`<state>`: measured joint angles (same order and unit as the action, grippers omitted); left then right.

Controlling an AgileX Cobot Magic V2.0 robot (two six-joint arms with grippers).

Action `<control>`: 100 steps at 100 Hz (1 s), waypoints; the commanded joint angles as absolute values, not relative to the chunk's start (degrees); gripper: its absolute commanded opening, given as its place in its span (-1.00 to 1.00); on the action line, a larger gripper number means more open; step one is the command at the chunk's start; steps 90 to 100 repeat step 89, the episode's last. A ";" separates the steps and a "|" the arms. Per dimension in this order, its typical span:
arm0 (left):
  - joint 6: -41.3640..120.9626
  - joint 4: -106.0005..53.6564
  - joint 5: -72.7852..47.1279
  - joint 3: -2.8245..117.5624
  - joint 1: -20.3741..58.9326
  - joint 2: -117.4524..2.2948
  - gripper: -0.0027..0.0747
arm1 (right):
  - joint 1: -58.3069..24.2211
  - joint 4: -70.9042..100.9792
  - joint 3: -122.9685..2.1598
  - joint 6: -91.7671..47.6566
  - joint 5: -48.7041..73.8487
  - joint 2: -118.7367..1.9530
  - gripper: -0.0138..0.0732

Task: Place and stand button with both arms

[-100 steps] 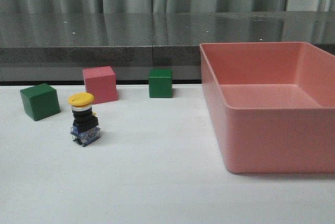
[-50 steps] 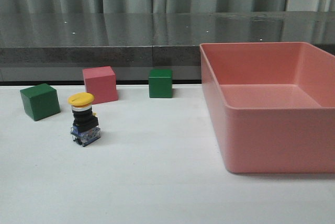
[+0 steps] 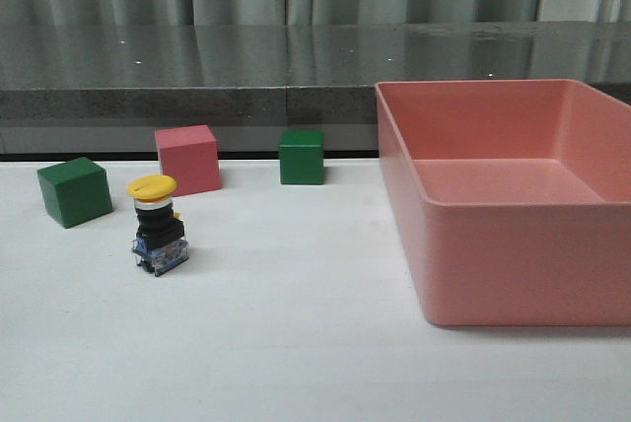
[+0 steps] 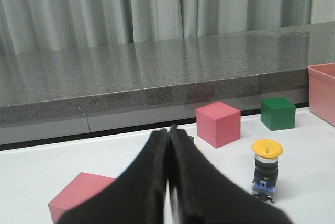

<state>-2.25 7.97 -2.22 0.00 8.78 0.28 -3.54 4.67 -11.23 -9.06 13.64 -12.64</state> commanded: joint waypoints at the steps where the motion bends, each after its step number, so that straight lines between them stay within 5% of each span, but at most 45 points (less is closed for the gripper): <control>1: -2.92 7.39 2.65 -2.64 9.12 2.04 -0.98 | -5.35 -2.46 -8.78 0.71 4.29 -9.98 -0.82; 34: -2.92 7.39 2.65 -2.64 9.12 2.04 -0.98 | -7.17 -1.64 0.69 3.50 -0.52 1.85 -0.82; 100: -2.92 7.39 2.65 -2.64 9.12 2.04 -0.98 | -7.17 -1.58 0.69 3.50 -0.85 1.78 -0.82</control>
